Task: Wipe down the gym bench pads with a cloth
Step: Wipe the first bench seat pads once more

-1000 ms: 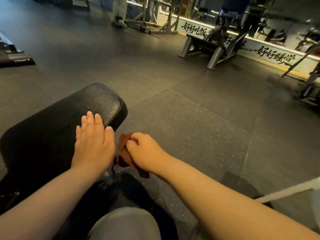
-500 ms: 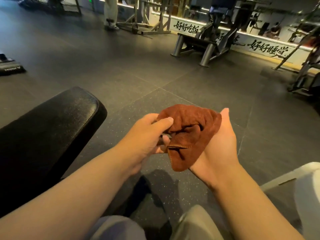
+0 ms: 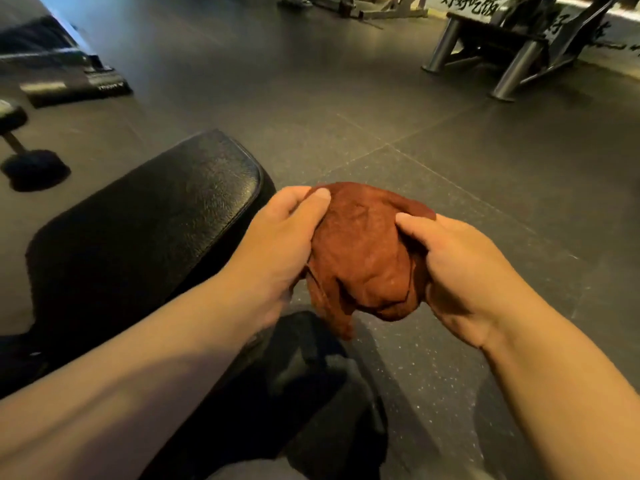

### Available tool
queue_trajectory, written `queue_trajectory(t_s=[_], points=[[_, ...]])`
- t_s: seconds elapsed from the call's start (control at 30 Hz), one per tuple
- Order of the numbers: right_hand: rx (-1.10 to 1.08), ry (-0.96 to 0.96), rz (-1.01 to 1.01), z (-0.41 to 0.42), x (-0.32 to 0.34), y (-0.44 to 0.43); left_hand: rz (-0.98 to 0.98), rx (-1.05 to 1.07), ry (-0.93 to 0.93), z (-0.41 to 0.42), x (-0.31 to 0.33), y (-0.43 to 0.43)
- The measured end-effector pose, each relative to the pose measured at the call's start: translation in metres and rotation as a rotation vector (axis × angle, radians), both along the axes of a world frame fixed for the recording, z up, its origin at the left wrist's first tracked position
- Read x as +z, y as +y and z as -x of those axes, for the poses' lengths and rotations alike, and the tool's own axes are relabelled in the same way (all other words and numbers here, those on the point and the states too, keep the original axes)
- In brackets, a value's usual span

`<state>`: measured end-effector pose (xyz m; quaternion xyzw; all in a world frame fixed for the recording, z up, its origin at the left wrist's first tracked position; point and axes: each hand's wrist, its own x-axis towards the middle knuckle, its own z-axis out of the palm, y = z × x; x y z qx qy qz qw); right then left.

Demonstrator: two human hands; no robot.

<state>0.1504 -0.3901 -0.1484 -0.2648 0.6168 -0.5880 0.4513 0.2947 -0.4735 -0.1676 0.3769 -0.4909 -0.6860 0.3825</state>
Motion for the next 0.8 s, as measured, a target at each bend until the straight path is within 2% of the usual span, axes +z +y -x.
queue_trajectory(t_s=[0.1,0.17,0.2,0.27,0.4,0.47,0.53,0.63,0.8], points=[[0.104,-0.102,0.1,-0.003,0.001,-0.035,-0.151,-0.148,0.276,-0.012,0.005,-0.021],[0.154,-0.172,0.141,-0.002,0.004,-0.062,-0.172,-0.362,0.321,-0.021,0.015,-0.04],[0.17,-0.18,0.153,-0.001,0.005,-0.076,-0.155,-0.435,0.28,-0.025,0.018,-0.052],[0.187,-0.132,0.138,0.004,0.01,-0.1,-0.111,-0.445,0.163,-0.031,0.024,-0.074],[0.165,0.17,-0.003,0.023,0.028,-0.117,-0.076,-0.178,0.12,-0.029,0.045,-0.099],[0.115,0.203,-0.027,0.028,0.045,-0.116,-0.053,-0.014,0.064,-0.025,0.063,-0.106],[0.085,0.192,-0.029,0.03,0.068,-0.111,-0.004,0.033,0.03,-0.018,0.088,-0.108],[0.021,0.113,-0.066,0.03,0.116,-0.095,0.017,-0.045,0.011,-0.006,0.137,-0.105],[-0.003,0.084,-0.09,0.053,0.22,-0.034,0.092,-0.373,-0.086,0.028,0.243,-0.089]])
